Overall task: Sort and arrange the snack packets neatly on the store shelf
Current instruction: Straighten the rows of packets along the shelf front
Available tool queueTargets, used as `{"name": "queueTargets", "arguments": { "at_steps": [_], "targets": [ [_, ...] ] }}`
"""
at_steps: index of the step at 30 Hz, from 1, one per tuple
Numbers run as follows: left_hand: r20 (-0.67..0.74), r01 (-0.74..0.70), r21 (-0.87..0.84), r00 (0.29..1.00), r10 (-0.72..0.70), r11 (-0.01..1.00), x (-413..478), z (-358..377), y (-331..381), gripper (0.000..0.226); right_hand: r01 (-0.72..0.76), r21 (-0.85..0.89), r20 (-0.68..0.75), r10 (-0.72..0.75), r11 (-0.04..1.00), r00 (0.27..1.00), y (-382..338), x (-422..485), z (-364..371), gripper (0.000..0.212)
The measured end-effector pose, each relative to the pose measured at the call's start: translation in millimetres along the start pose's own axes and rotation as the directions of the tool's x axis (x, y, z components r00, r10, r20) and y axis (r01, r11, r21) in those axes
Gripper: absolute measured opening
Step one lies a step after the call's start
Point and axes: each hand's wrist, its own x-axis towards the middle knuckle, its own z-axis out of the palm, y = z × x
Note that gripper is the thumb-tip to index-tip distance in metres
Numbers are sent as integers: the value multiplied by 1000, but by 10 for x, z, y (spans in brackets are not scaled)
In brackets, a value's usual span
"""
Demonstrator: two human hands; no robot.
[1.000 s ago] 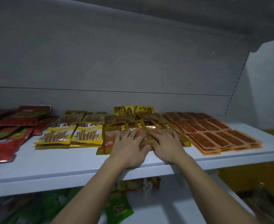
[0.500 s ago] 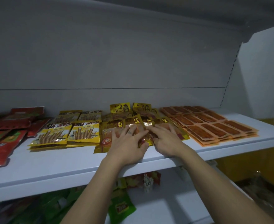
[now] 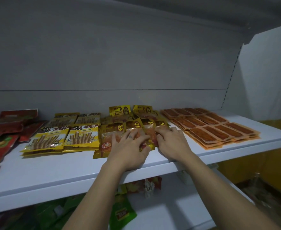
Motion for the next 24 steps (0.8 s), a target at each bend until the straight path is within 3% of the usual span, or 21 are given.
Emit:
{"name": "queueTargets", "arguments": {
  "at_steps": [6,9,12,17,24],
  "targets": [
    [3,7,-2,1000,-7,1000,-6,-8,7,51,39,76,32,-42,996,999,2,-18,-7,46],
    [2,7,14,1000,-7,1000,-8,-14,11,51,-76,0,-74,76,997,994,-25,-18,-3,44],
    [6,9,18,1000,-9,1000,-4,-16,18,51,-217,-29,-28,217,976,976,-33,-18,-2,43],
    [27,3,28,1000,-3,1000,-1,-16,19,53,-150,74,-10,151,986,989,-12,-22,-54,40],
    [88,3,43,996,-7,999,9,-25,10,54,-247,13,-30,247,969,969,17,-8,-24,49]
  ]
}}
